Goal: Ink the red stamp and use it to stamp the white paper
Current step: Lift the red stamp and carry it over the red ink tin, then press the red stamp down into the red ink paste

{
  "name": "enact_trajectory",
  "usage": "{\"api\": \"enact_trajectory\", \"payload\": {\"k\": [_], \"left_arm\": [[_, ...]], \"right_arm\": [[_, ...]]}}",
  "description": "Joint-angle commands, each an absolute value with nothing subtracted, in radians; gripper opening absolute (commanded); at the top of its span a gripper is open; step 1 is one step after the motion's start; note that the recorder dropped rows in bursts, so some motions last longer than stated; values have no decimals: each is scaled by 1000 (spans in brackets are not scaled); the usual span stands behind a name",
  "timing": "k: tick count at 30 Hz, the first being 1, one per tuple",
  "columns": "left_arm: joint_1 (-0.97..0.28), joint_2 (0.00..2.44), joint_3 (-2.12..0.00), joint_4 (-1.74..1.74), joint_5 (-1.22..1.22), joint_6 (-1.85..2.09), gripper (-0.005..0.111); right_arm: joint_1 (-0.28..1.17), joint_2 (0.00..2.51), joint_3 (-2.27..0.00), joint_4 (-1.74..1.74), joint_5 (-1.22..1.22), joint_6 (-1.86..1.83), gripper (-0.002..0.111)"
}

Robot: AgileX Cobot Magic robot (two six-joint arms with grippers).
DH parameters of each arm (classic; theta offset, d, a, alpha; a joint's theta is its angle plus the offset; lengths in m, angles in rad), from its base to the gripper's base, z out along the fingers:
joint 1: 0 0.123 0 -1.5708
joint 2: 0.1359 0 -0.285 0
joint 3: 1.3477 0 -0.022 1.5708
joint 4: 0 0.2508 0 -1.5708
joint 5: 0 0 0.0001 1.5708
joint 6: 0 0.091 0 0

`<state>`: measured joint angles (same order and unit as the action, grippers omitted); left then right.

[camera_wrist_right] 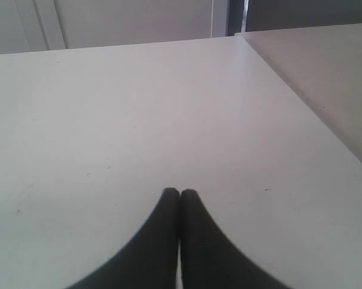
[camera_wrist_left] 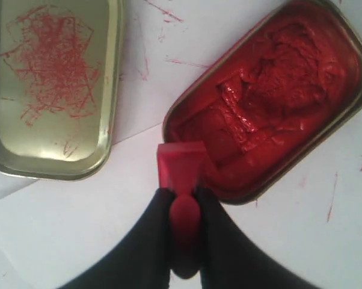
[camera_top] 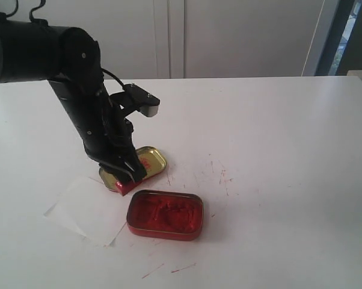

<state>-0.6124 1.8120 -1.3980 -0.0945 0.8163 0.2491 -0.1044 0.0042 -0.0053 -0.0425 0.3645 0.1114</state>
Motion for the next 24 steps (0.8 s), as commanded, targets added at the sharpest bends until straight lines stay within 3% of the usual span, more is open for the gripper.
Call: {"api": "enact_trajectory", "payload": {"k": [1,24], "left_arm": [[-647,1797,-1387,-118,808,265,0],[-770,1834,-1387,-152,743,318,0]], "right_arm": [[-100,0,0,-45,350,110,0],[-100,0,0,-45,350,110,0]]}}
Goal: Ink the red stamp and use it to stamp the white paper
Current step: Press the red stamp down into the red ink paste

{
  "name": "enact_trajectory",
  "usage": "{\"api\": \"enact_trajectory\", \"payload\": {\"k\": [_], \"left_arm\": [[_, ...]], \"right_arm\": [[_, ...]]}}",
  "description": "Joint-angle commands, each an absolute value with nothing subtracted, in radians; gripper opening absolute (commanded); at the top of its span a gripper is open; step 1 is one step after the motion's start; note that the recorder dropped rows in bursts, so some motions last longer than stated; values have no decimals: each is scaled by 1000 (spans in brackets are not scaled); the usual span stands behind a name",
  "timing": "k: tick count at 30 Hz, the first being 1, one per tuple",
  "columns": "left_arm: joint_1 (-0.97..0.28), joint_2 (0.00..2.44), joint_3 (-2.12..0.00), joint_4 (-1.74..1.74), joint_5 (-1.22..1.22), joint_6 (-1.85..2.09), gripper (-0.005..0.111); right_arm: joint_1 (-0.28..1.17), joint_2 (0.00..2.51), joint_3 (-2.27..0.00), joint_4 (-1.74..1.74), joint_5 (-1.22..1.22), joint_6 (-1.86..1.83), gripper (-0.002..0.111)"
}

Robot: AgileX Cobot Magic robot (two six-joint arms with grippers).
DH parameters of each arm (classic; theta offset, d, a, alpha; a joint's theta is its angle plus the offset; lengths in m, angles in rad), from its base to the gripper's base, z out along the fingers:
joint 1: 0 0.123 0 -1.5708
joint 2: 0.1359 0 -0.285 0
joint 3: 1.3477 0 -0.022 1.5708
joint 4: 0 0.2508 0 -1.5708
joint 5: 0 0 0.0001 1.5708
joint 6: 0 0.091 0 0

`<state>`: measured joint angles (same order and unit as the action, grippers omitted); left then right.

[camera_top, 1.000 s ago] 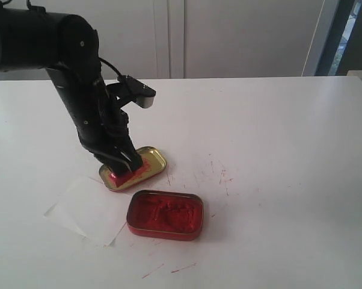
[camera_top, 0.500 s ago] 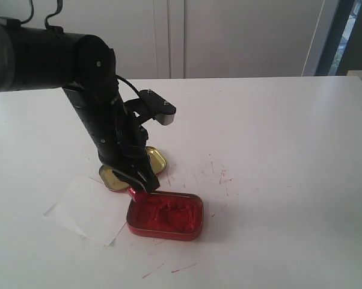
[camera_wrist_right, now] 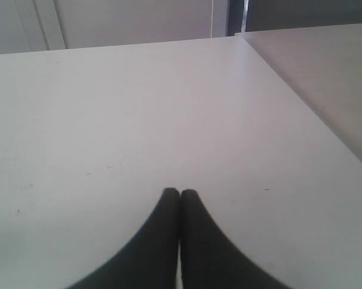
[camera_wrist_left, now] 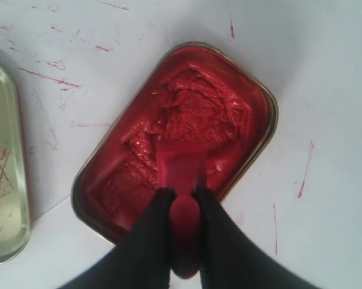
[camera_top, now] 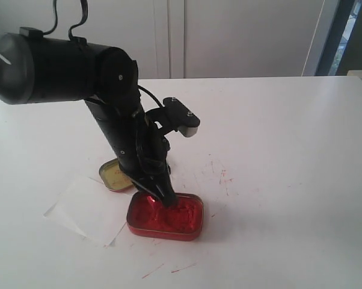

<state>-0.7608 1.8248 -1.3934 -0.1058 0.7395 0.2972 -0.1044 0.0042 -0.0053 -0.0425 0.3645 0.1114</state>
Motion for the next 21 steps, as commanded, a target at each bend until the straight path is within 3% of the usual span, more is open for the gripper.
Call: {"api": "enact_trajectory", "payload": {"k": [1,21], "left_arm": [[-770,1837,-1387,-155,733,318,0],[-772,1881,-1447,-61,790,260,0]], "right_arm": [[-100,0,0,-45,350,110,0],[-100,0,0,-45,350,110,0]]}}
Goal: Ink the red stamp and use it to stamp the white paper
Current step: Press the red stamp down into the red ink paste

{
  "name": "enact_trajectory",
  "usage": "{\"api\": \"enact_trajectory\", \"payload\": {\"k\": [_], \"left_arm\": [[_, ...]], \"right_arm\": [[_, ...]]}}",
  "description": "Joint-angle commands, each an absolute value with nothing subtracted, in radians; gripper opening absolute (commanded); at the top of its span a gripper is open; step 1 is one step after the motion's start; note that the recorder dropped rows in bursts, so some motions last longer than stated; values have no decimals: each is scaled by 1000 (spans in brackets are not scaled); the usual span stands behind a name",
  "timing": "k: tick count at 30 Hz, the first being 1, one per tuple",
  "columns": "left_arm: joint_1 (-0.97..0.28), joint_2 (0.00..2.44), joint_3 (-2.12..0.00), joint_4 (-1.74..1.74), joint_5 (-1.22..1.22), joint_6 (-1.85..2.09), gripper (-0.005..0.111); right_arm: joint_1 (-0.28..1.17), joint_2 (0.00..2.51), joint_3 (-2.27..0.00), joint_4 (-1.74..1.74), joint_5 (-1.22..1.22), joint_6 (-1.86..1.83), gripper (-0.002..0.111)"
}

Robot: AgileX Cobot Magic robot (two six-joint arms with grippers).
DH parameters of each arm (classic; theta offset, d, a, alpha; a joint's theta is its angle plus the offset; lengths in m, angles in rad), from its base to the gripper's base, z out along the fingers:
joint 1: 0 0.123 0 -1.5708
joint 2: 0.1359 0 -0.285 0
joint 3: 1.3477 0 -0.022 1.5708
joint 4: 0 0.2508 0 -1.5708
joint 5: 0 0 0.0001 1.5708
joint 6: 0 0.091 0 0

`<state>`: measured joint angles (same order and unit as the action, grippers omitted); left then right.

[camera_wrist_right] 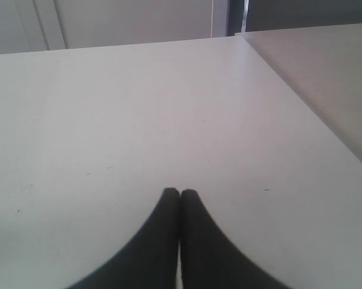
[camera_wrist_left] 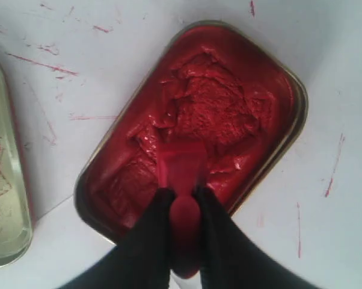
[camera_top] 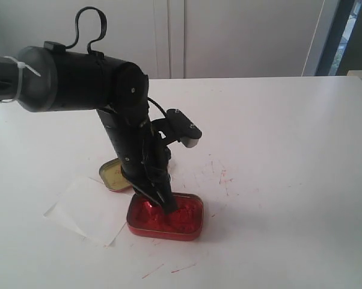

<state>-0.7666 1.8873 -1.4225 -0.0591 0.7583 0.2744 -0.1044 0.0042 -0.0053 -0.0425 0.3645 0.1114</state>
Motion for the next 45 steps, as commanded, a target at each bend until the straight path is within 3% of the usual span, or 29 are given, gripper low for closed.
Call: {"api": "enact_trajectory", "payload": {"k": [1,45], "left_arm": [[-772,1881,-1447,-73,782,265,0],[-814,2157,-1444,-126,709,288,0]], "right_arm": [[-100,0,0,-45,350,110,0],[-100,0,0,-45,350,110,0]]}}
